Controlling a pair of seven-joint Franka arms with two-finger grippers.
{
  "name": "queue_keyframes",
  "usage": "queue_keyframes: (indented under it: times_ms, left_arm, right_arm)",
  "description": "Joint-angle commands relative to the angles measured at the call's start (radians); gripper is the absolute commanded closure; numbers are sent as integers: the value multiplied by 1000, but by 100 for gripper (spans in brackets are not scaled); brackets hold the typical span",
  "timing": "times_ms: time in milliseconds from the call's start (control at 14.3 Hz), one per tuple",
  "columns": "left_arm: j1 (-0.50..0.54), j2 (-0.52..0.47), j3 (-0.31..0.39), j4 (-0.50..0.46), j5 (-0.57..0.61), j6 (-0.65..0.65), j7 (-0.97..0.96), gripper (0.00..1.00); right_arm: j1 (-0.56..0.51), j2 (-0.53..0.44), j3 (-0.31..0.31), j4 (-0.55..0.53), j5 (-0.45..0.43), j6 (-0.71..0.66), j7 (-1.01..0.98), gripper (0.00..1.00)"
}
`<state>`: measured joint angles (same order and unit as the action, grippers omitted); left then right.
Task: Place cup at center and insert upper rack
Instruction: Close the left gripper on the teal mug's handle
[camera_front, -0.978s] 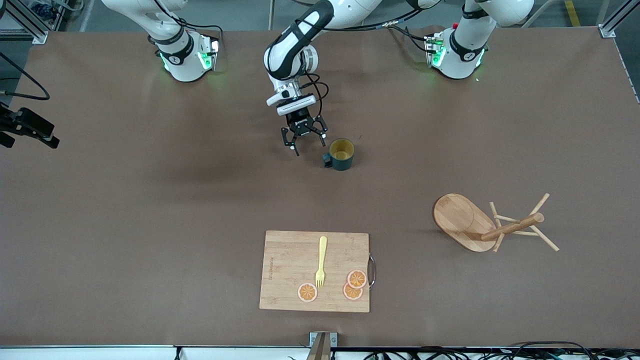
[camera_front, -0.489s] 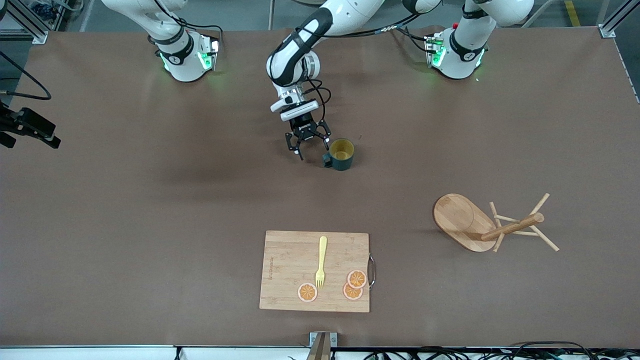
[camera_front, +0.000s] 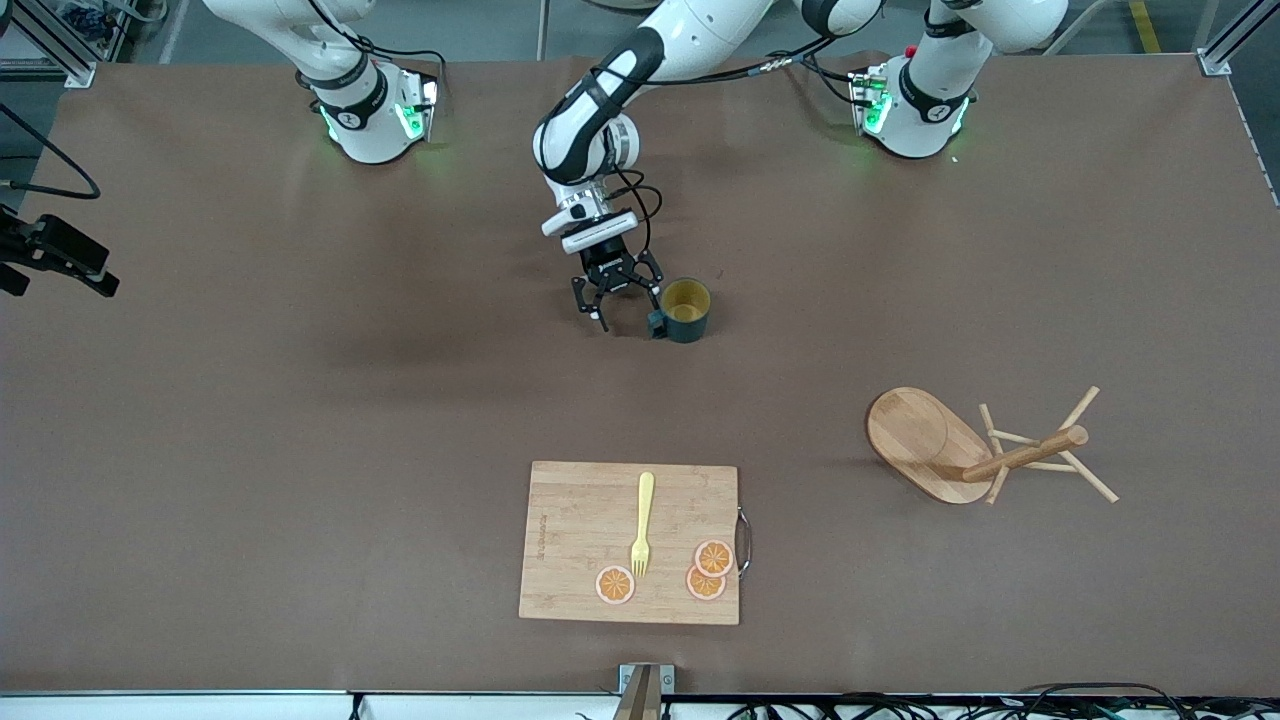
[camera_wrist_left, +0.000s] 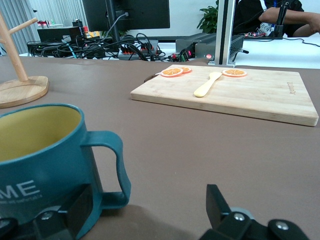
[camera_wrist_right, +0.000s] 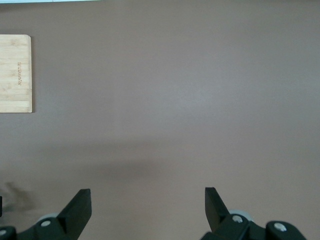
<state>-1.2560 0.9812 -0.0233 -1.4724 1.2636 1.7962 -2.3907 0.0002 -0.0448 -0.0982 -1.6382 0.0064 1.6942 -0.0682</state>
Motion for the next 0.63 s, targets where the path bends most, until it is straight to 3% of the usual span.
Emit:
queue_keyframes:
  times_ms: [0,559]
  left_arm:
    - [-8,50,8,61,20,-9,-34,0]
    - [1,51,23,69,22,-5,-27,0]
  right_arm:
    - [-6,-6,0,1,0,1,-13,0]
    - [-12,0,-5,11,1,8,-12,0]
